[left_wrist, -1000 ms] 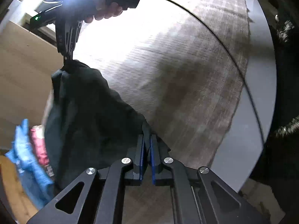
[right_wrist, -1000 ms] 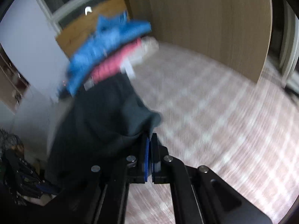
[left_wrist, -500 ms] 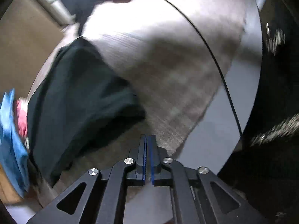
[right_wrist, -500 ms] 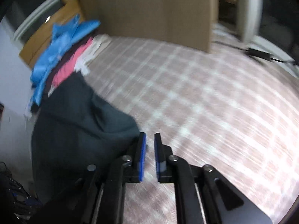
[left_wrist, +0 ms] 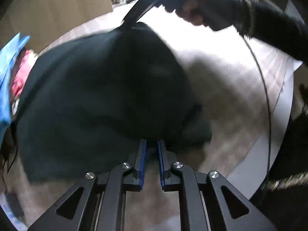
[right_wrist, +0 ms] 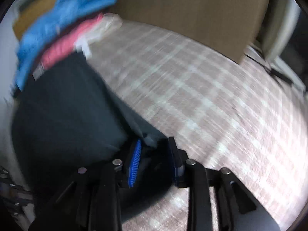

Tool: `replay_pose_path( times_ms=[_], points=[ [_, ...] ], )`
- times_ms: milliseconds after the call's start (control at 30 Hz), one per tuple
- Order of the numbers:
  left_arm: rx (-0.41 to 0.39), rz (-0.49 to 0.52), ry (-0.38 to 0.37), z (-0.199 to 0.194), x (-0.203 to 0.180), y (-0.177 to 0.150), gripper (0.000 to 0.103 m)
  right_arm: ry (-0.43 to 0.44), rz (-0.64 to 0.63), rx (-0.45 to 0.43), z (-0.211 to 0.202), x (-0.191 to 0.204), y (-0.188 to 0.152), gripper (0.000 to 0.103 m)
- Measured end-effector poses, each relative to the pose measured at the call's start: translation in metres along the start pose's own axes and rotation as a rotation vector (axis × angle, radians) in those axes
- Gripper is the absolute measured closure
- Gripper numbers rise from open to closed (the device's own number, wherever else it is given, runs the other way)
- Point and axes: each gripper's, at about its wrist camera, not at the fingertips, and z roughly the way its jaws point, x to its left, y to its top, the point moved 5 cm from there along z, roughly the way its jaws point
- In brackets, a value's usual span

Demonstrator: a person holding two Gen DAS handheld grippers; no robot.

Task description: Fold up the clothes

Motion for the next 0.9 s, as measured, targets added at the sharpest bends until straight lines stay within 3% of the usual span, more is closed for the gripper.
replay_pose_path(
  times_ms=[67,100,133,200,300,367,400,433,500,533,600,733,900],
  points=[
    [-0.052,-0.105,0.027,-0.021,0.021,0.0,0.083,-0.005,0.001,-0.016,-0.003,0.006,0.0,0.075],
    [-0.084,-0.155,0.051,-0.03,0.032,0.001,0.075,-0.008,0.001,-0.024,-0.005,0.009,0.0,0.074],
    [-0.121,-0.198,0.109,-0.038,0.047,0.005,0.065,-0.011,0.001,-0.032,-0.007,0.012,0.0,0.073],
    [-0.185,-0.295,0.169,-0.043,0.075,0.012,0.06,-0.012,-0.015,-0.027,-0.003,0.026,-0.006,0.071],
    [-0.296,-0.492,0.113,-0.038,0.118,0.027,0.06,-0.005,-0.066,0.016,0.012,0.058,-0.023,0.062],
    [-0.32,-0.554,0.074,-0.023,0.139,0.037,0.059,0.0,-0.1,0.045,0.023,0.079,-0.034,0.059],
    [-0.291,-0.542,0.083,-0.01,0.147,0.042,0.055,0.002,-0.117,0.06,0.028,0.09,-0.04,0.059],
    [-0.217,-0.5,0.168,0.009,0.157,0.045,0.058,0.004,-0.134,0.074,0.033,0.101,-0.046,0.059],
    [-0.146,-0.458,0.225,0.027,0.166,0.049,0.056,0.009,-0.168,0.103,0.043,0.122,-0.057,0.06],
    [-0.16,-0.457,0.201,0.021,0.169,0.051,0.058,0.011,-0.185,0.117,0.049,0.133,-0.063,0.06],
    [-0.213,-0.433,0.179,0.001,0.168,0.06,0.058,0.032,-0.111,0.072,0.021,0.129,-0.069,0.06],
    [-0.278,-0.348,0.055,-0.018,0.159,0.099,0.056,0.06,0.004,0.032,0.004,0.117,-0.067,0.06],
    [-0.165,-0.271,0.082,0.028,0.154,0.126,0.057,0.036,0.073,0.031,0.007,0.093,-0.058,0.06]
  ],
)
